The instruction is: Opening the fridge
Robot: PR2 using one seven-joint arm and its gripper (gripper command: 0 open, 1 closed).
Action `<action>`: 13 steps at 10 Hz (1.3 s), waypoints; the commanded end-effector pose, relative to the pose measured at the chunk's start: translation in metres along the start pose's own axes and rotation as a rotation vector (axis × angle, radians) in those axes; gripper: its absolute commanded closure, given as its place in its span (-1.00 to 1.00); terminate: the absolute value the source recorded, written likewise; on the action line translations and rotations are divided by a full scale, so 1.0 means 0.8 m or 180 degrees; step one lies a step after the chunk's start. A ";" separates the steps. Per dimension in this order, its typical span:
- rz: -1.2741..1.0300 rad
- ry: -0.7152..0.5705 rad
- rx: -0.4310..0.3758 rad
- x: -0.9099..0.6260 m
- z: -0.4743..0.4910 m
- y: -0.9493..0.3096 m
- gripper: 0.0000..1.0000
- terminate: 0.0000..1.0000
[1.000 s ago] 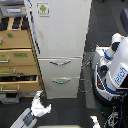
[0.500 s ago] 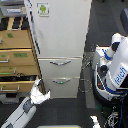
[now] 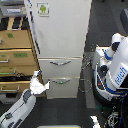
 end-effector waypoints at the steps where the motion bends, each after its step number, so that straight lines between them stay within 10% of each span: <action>1: 0.0727 0.0324 0.0013 0.095 0.005 0.105 -1.00 -1.00; 13: 0.1340 0.0617 0.0096 0.167 0.010 0.194 -1.00 -1.00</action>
